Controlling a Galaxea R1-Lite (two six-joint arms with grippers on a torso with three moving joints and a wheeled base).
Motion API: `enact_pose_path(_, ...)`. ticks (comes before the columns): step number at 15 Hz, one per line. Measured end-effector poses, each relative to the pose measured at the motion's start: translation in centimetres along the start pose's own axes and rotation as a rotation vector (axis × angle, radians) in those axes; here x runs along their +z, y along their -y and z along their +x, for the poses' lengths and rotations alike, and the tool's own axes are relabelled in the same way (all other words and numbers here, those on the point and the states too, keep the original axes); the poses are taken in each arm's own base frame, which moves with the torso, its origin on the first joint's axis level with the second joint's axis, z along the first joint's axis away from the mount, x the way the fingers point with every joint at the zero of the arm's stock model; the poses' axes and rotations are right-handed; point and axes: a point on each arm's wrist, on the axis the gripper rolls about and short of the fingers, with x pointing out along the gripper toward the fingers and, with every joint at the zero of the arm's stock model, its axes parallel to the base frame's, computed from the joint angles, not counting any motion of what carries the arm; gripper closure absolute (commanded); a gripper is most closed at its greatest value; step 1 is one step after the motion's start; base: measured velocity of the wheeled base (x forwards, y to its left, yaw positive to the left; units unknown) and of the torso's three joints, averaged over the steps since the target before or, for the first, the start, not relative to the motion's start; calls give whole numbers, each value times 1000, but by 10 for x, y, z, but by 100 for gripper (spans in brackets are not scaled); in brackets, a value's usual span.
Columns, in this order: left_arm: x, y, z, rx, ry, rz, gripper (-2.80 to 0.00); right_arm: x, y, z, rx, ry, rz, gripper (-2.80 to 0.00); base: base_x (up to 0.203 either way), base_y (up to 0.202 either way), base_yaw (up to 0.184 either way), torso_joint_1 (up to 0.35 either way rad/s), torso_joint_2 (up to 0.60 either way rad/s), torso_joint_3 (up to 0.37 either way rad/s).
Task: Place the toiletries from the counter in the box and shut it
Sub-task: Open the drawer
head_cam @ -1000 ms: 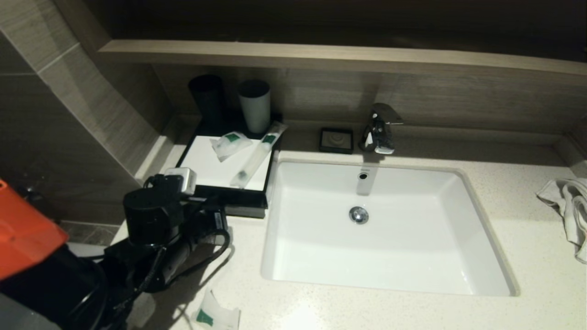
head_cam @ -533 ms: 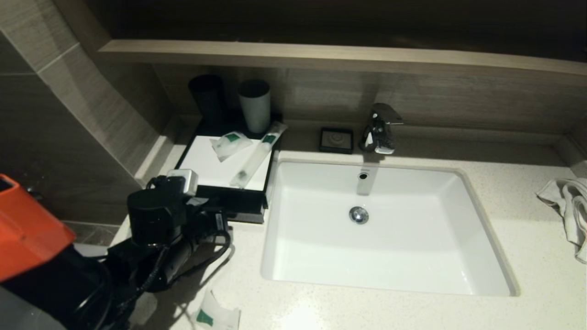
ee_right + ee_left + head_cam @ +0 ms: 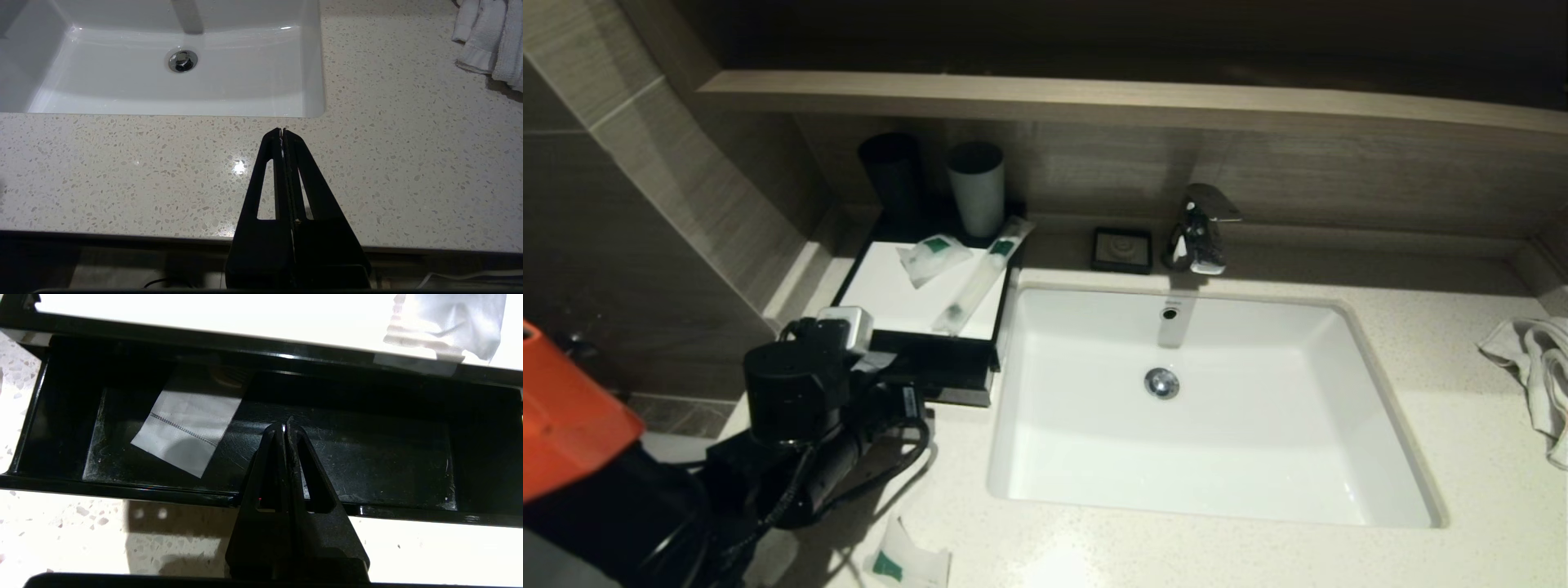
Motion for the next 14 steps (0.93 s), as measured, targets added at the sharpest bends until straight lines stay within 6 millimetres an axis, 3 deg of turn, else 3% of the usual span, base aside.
enact_pose_path(14,-12,-8,-26,0,-61,21,0,0,0,0,-1,0,0,0,0,0,0,0,0,0)
